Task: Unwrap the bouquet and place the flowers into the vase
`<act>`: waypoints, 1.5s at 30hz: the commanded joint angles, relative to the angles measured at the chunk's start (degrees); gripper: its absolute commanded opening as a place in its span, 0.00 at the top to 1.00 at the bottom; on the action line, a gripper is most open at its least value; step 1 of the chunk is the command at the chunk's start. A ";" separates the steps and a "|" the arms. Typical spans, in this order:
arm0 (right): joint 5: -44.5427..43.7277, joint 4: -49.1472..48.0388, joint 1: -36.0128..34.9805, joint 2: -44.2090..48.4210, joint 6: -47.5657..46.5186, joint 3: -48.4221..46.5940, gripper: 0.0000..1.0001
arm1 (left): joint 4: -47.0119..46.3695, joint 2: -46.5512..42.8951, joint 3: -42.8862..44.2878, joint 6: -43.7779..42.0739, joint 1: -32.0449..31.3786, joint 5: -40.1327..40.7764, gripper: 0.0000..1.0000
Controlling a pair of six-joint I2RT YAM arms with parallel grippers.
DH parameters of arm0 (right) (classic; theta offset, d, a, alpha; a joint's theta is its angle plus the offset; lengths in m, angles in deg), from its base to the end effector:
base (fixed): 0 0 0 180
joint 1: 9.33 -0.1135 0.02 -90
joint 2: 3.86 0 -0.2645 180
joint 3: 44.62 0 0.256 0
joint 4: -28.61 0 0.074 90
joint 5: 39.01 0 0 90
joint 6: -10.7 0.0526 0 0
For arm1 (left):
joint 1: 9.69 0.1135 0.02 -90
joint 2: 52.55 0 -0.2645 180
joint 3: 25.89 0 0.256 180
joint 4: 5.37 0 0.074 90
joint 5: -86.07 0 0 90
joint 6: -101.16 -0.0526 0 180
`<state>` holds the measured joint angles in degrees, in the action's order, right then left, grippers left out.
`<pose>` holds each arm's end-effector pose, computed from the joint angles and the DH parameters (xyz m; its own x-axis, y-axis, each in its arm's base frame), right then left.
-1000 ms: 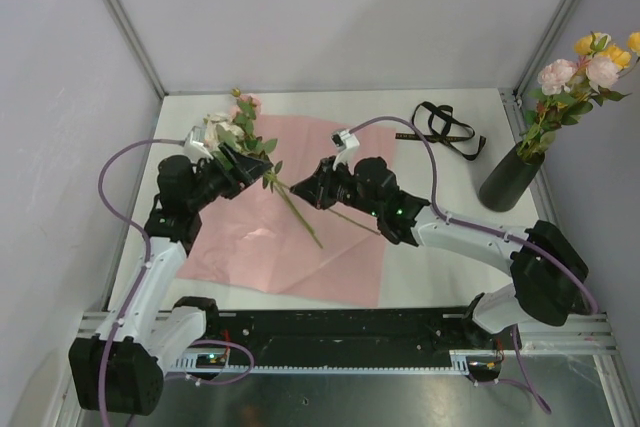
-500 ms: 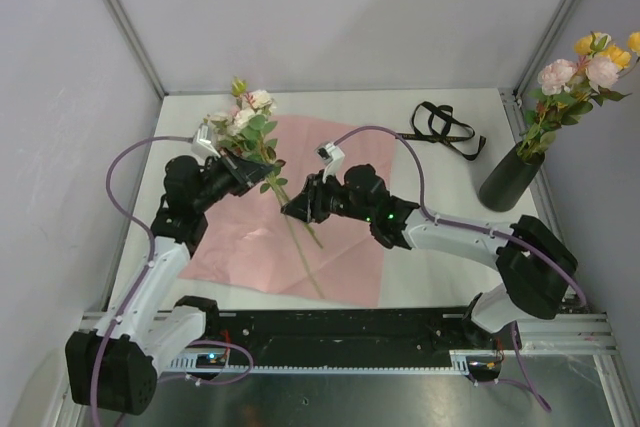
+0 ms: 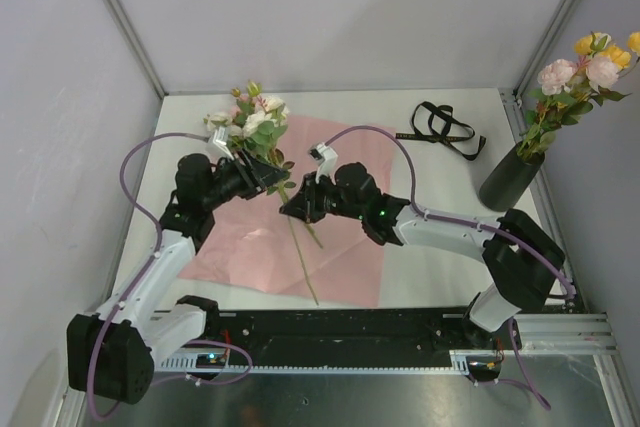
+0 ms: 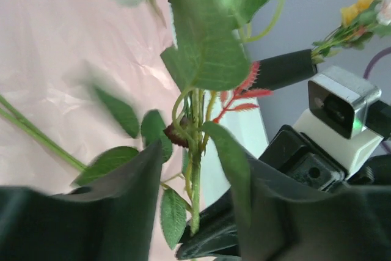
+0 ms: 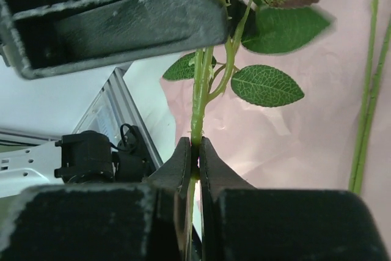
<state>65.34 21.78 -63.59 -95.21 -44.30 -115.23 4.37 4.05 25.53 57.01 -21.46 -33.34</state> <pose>0.2154 0.3217 0.2572 -0.6467 0.0527 -0.7610 -0.6787 0.4155 0.6056 0.2347 -0.0753 0.2804 -0.6364 -0.5059 -0.5823 0.2665 0.5643 -0.7814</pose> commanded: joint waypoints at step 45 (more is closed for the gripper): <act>-6.92 -16.58 75.61 34.22 -35.18 0.50 1.00 | 29.63 -18.77 6.07 -23.98 -0.65 14.77 0.00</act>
<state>57.25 7.55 11.77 -61.74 -80.25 -115.25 34.46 -13.66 29.75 34.56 -21.90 -20.05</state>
